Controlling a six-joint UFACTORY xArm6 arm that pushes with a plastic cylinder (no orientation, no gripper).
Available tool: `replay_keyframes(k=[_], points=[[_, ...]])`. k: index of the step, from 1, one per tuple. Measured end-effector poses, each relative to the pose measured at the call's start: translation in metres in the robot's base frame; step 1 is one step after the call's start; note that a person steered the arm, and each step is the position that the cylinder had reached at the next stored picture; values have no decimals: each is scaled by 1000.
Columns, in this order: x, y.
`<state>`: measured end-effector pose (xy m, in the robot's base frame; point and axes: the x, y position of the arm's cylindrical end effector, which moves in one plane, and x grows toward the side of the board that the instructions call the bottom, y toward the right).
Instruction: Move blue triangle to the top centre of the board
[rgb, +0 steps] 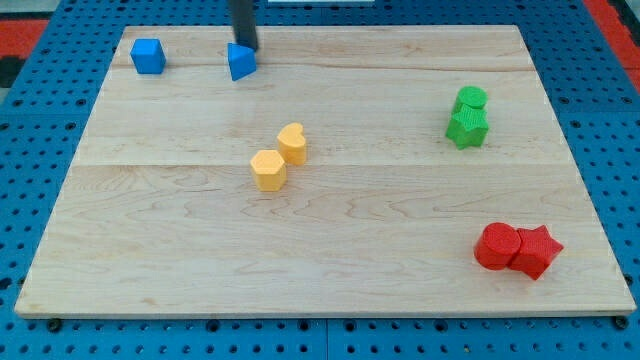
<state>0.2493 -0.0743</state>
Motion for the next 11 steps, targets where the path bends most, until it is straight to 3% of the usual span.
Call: replay_keyframes(k=[1,2,3,4,5,6,8,10,11], points=[[20,32],[-9,34],[-33,13],[-33,-65],[-5,-85],[20,-56],[8,33],[8,73],[-14,82]])
